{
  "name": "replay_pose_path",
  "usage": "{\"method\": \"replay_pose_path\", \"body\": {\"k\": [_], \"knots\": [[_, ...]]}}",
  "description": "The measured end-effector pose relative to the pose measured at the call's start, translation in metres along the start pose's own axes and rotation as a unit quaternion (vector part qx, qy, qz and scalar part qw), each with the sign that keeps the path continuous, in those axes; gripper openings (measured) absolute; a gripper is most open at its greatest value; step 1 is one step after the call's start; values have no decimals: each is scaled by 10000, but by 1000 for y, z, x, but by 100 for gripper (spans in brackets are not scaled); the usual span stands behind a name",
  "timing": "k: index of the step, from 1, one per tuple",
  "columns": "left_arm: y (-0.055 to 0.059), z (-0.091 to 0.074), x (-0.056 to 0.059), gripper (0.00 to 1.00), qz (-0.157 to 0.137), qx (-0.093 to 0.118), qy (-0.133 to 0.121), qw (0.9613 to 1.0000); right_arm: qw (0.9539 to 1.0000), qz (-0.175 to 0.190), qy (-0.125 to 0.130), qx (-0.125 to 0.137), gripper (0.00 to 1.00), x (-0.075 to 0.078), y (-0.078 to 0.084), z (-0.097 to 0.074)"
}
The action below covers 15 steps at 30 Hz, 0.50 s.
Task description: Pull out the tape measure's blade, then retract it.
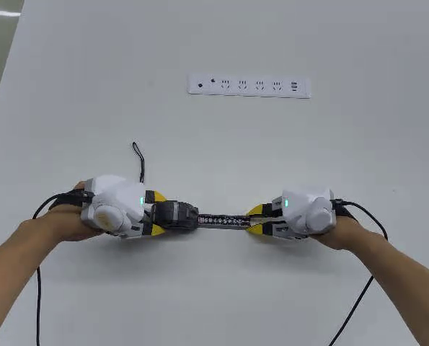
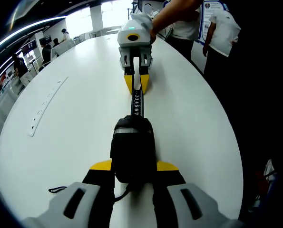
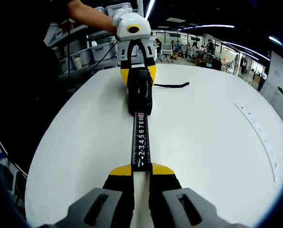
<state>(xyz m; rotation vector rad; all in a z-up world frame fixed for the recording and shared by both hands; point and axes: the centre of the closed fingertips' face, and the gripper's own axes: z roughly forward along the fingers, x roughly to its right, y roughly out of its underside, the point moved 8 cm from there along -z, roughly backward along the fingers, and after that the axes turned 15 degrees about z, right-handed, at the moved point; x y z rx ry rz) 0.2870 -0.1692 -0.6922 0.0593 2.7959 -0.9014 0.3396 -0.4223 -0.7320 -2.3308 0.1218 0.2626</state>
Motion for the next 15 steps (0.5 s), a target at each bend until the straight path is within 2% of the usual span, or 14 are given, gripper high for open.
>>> {"method": "replay_pose_path", "body": {"k": [15], "knots": [[-1,0,0,26,5,-13,-10,10000,9999,14,66,-80,7,3,13,-16]]}}
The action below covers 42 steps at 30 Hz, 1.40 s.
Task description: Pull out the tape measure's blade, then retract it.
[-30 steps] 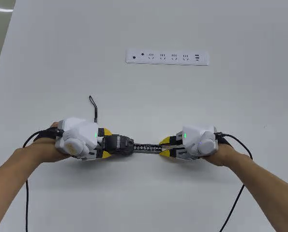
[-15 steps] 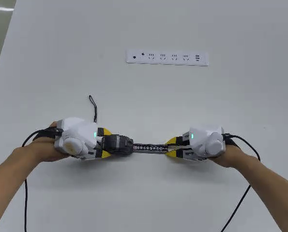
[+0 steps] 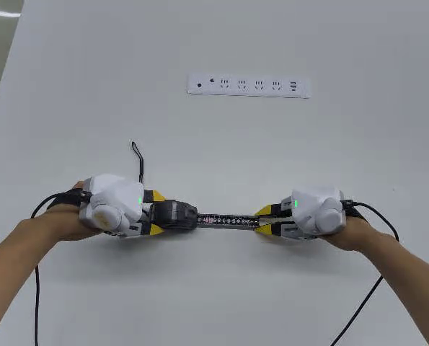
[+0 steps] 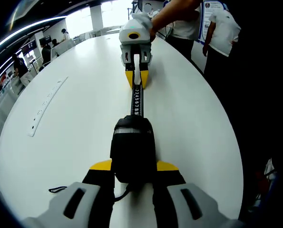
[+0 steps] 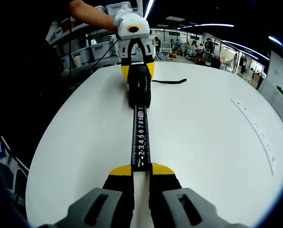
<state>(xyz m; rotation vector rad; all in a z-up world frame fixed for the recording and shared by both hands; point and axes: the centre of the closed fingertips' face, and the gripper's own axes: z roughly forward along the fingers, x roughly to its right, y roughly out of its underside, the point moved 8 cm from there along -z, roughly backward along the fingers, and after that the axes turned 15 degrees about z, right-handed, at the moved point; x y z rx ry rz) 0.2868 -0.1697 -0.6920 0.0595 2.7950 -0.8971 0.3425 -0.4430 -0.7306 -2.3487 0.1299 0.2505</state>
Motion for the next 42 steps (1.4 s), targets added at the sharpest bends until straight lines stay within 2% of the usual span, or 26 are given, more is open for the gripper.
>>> {"method": "replay_pose_path", "body": {"k": [42], "knots": [[0,1,-1,26,-18,17,9,10000,9998,61,54,-172,7,14,29,-36]]}}
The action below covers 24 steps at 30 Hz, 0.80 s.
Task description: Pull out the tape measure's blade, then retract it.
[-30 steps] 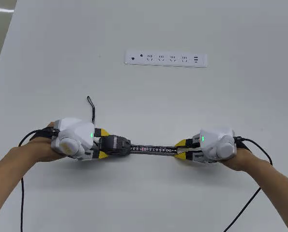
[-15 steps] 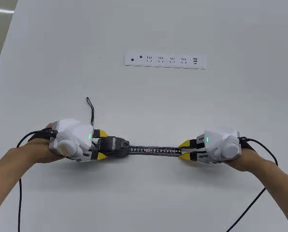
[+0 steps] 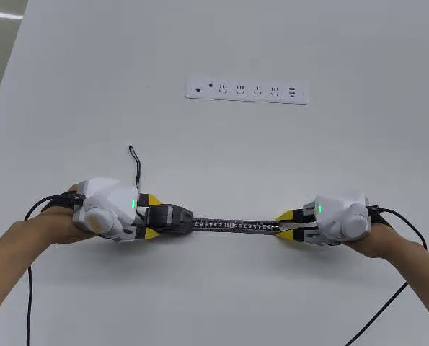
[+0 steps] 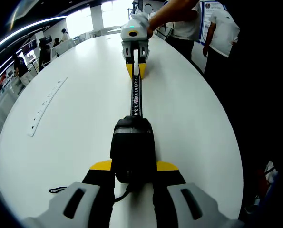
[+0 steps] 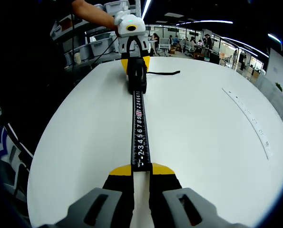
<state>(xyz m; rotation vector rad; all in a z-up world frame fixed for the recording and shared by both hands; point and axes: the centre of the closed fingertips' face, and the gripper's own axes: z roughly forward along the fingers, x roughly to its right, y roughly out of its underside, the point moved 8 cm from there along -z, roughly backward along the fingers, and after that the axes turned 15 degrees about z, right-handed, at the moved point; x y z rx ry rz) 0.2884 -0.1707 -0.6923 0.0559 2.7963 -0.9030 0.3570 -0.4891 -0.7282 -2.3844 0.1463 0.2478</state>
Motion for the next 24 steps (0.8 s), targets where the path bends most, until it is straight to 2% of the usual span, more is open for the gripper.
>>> {"method": "replay_pose_path", "body": {"k": [24], "knots": [[-1,1,-1,26,7,-9,20,10000,10000,19,22,-56,7,5,15,-16]]}}
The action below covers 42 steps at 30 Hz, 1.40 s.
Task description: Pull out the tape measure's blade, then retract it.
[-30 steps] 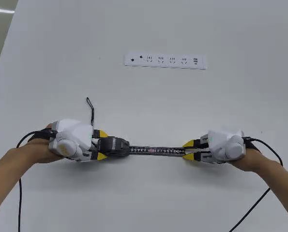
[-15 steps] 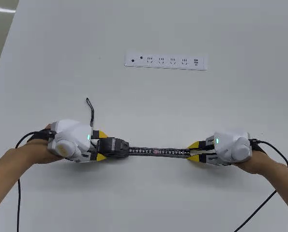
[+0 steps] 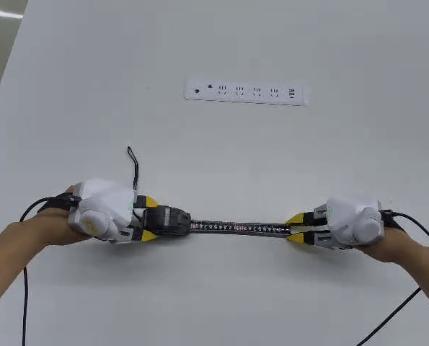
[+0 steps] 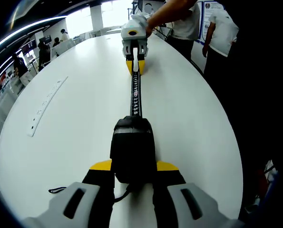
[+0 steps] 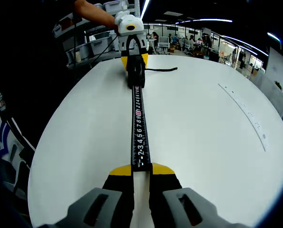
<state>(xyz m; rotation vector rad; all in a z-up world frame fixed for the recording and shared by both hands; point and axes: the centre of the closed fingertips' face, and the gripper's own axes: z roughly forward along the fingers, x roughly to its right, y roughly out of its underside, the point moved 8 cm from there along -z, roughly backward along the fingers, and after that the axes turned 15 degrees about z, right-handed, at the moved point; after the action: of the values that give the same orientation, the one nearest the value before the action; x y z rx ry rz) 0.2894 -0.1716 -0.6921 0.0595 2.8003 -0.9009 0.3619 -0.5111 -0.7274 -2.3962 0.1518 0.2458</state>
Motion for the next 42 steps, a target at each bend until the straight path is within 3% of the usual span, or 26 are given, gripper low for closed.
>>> {"method": "replay_pose_path", "body": {"k": [42], "knots": [[0,-1,-1,26,-23,-2,38,10000,9999,34,64,-124,8,7,18,-22]]}}
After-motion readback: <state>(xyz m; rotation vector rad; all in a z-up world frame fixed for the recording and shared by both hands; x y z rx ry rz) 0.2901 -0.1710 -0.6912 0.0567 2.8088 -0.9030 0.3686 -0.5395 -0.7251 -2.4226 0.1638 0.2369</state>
